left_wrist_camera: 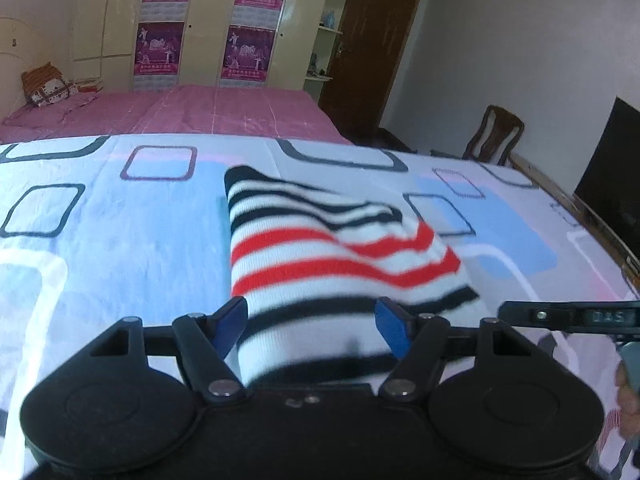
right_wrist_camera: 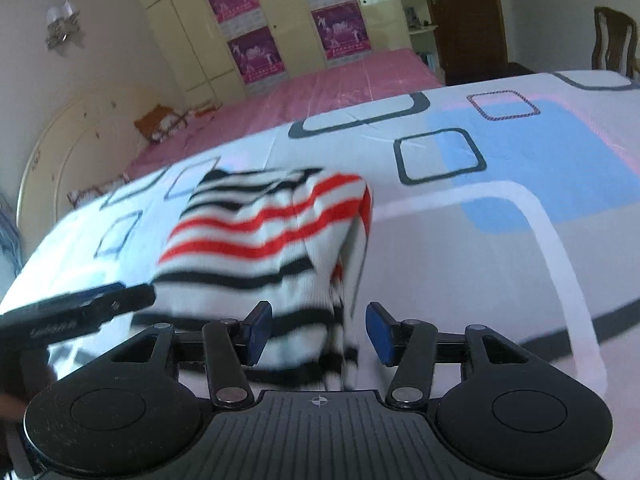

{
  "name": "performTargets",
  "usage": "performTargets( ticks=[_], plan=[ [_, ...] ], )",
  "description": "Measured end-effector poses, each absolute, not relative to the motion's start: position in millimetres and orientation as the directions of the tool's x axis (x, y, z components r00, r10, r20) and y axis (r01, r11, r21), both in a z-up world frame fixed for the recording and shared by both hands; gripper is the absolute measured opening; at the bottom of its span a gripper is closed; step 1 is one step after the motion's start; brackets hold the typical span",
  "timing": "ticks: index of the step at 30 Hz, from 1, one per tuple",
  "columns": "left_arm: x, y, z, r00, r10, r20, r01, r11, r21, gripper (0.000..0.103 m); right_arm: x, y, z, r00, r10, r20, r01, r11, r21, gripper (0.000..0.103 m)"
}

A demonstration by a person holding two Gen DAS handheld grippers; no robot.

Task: Fold small clothes
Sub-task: 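Fold the held edge over the bundle with the right tool and release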

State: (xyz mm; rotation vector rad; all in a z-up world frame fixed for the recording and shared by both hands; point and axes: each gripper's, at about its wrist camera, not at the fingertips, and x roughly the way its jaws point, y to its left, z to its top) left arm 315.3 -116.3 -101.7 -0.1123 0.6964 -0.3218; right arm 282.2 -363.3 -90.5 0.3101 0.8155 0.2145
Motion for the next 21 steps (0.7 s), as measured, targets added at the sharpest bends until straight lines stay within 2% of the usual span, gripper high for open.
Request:
performTargets(
  ticks=[11,17,18,19,20,21],
  plan=[
    [391.3,-105.1,-116.4,0.726,-0.263,-0.636,0.129,0.960,-0.249,0.067,382.5,-366.5,-116.7,0.616,0.322,-0.719,0.066,0.889,0.454,0.052],
    [417.8,-102.8,-128.9,0.724,-0.252,-0.643,0.099,0.959,-0.265,0.066,409.0,-371.1,-125.9,0.619,0.347,-0.704,0.086,0.862,0.500,0.051],
    [421.4,-103.1,-132.0,0.721,-0.253,-0.645,0.094,0.958,-0.271,0.064,410.6,-370.0,-125.7,0.630,0.337,-0.699,0.081,0.867,0.491,0.050],
    [422.8,-104.2,-134.2,0.720,-0.252,-0.646,0.091,0.958,-0.271,0.061,411.5,-368.2,-124.8,0.643,0.323,-0.694,0.068,0.879,0.472,0.031],
    [423.4,-105.2,-136.1,0.722,-0.242,-0.649,0.087,0.961,-0.262,0.056,411.7,-366.1,-124.2,0.652,0.309,-0.692,0.055,0.892,0.449,0.019],
    [423.8,-106.6,-138.6,0.722,-0.230,-0.653,0.082,0.965,-0.249,0.053,411.0,-363.9,-123.8,0.662,0.298,-0.688,0.037,0.903,0.427,0.019]
  ],
)
